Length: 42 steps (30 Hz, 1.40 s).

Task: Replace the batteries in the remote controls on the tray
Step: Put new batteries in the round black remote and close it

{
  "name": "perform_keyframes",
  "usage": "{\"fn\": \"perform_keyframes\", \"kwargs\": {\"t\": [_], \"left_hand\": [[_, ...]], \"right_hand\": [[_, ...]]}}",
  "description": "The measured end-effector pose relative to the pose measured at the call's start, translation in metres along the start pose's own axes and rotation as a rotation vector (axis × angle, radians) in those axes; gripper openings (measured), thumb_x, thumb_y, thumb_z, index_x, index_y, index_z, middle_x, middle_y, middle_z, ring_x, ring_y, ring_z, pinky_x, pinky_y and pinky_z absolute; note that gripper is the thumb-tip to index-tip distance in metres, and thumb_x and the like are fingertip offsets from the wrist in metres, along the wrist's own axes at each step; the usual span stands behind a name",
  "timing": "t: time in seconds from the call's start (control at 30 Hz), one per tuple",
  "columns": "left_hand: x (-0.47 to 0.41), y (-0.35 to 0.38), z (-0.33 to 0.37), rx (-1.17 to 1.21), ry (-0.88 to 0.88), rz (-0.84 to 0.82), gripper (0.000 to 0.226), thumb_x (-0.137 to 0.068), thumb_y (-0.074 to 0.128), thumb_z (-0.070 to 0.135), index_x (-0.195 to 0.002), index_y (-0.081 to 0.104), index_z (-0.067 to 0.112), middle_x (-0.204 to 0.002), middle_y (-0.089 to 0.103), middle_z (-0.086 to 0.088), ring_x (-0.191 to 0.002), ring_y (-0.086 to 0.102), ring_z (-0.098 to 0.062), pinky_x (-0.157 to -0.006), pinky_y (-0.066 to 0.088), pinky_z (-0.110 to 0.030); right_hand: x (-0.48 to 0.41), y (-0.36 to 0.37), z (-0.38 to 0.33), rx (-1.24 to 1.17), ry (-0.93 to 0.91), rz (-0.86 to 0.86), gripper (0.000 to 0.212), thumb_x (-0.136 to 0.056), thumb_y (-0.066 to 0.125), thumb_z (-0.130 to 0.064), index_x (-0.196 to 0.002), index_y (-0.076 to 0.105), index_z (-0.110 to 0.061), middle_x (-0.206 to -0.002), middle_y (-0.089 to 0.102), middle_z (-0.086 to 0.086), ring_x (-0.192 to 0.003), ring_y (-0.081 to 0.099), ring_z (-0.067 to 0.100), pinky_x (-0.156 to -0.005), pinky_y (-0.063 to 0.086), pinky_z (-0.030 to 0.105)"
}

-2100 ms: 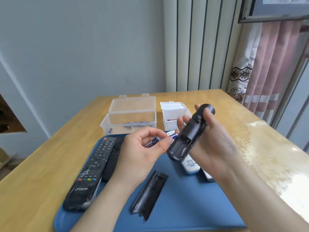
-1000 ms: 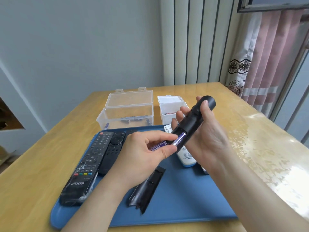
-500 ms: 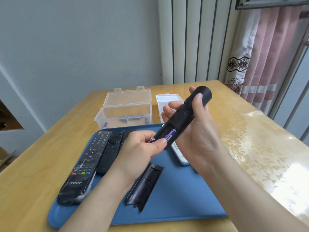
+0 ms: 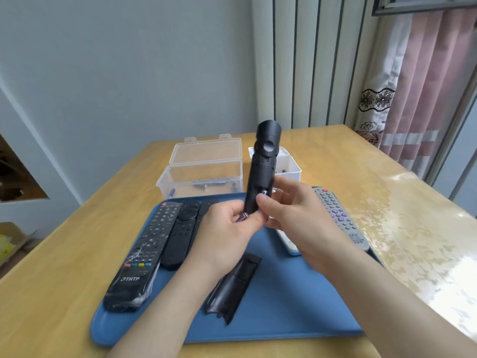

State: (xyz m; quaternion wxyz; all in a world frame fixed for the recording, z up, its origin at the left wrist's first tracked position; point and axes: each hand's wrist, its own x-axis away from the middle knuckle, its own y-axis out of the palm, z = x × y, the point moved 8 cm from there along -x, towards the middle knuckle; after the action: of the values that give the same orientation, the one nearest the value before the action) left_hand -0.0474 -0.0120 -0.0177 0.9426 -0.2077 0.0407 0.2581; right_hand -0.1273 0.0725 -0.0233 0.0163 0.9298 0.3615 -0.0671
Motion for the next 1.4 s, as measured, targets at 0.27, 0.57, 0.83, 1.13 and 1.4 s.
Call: {"fn": "perform_keyframes", "kwargs": {"t": [0.27,0.57,0.83,1.13,1.4], "left_hand": [[-0.001,-0.011,-0.001,-0.050,-0.053,-0.055,0.033,-0.104,0.037,0.025,-0.122,0.062,0.034,-0.082,0.049,0.021,-0.080,0.055,0.002,-0.083,0.044,-0.021],[-0.002,-0.033,0.014,0.279,0.134,0.207,0.010,-0.080,0.074,0.008,-0.082,0.067,0.014,-0.064,0.067,0.008,-0.059,0.060,-0.004,-0.062,0.048,-0.014],[0.001,-0.044,0.024,0.265,0.268,0.285,0.024,-0.083,0.070,0.001,-0.093,0.070,0.023,-0.081,0.074,0.006,-0.078,0.068,-0.005,-0.075,0.050,-0.014],[0.003,-0.039,0.023,0.038,0.301,0.320,0.030,-0.077,0.077,0.002,-0.087,0.073,0.030,-0.077,0.074,0.011,-0.070,0.070,-0.006,-0.068,0.054,-0.016],[0.007,-0.036,0.031,-0.243,0.488,0.363,0.030,-0.078,0.077,0.011,-0.107,0.075,0.020,-0.094,0.066,0.016,-0.077,0.067,-0.010,-0.072,0.057,-0.033]], "right_hand": [[-0.004,-0.021,0.008,-0.182,0.094,0.098,0.023,-0.096,0.052,0.003,-0.108,0.067,-0.009,-0.083,0.063,0.013,-0.077,0.074,0.030,-0.076,0.061,0.042],[0.002,0.003,0.002,-0.254,0.021,-0.023,0.026,-0.094,0.060,-0.005,-0.114,0.067,-0.020,-0.103,0.070,0.022,-0.081,0.074,0.035,-0.061,0.058,0.031],[0.004,0.011,0.003,-0.301,0.048,-0.074,0.037,-0.096,0.049,0.003,-0.122,0.064,-0.018,-0.113,0.066,0.024,-0.083,0.073,0.037,-0.063,0.058,0.031],[0.003,0.013,-0.004,-0.253,-0.015,-0.142,0.044,-0.089,0.051,0.012,-0.115,0.068,-0.019,-0.095,0.073,0.015,-0.091,0.072,0.033,-0.074,0.059,0.035],[0.003,0.017,-0.002,-0.174,-0.027,-0.143,0.053,-0.090,0.049,0.016,-0.130,0.059,-0.018,-0.094,0.074,0.006,-0.081,0.071,0.015,-0.076,0.057,0.033]]}}
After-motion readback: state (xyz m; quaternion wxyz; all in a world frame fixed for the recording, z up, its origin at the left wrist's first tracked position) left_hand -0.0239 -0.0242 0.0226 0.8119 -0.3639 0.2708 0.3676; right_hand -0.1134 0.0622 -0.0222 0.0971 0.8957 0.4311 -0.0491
